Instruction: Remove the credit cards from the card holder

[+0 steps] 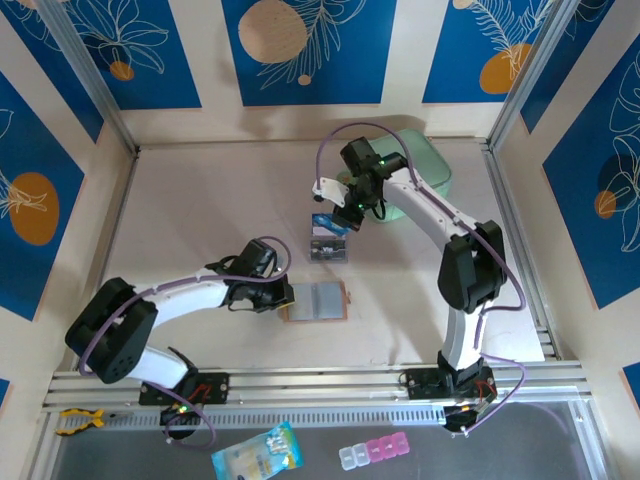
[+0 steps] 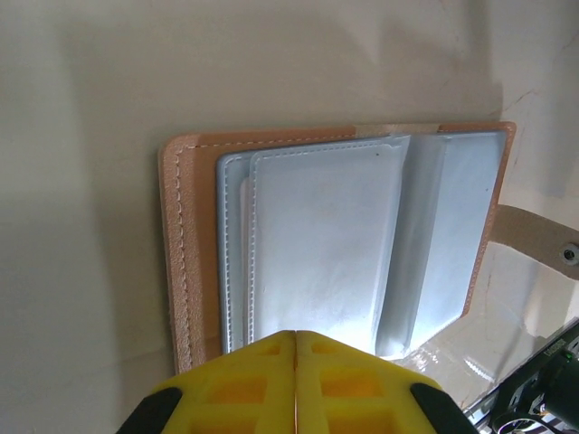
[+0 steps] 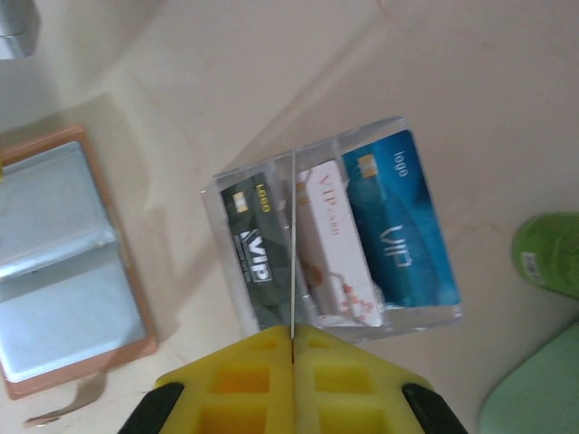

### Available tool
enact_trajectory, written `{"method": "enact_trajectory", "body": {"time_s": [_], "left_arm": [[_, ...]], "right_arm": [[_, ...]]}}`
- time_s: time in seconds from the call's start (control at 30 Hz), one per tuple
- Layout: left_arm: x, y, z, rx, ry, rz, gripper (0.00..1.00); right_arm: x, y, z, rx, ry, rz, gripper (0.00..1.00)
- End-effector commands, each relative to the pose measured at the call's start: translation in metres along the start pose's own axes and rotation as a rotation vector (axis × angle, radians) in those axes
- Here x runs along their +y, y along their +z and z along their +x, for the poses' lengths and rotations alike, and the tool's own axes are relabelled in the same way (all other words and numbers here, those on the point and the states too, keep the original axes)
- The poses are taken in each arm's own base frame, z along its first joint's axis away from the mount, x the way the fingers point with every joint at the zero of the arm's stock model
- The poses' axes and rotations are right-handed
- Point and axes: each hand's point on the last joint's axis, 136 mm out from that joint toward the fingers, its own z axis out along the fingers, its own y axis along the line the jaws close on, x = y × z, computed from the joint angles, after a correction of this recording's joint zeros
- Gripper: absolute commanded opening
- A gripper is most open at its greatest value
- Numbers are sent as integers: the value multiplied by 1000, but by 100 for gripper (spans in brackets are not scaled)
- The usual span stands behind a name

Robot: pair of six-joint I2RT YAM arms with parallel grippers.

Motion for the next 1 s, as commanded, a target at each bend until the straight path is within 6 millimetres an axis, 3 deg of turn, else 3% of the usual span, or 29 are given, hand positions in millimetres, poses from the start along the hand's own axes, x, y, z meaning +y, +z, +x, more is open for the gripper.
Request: {"method": "enact_trajectory", "body": {"time_s": [0.0, 0.37, 0.63, 0.97], "left_arm": [[6, -5, 0, -6, -10, -18, 9], [2, -12, -1, 1, -1, -26, 9], [4, -16, -1, -3, -8, -34, 9], [8, -20, -2, -8, -10, -44, 9]], "right_arm": [[-6, -2, 2, 32, -54, -12, 0], [-44, 15, -1, 49, -99, 10, 0], [-49, 34, 6, 76, -120, -28, 0], [-50, 49, 11, 106, -125, -45, 10]]}}
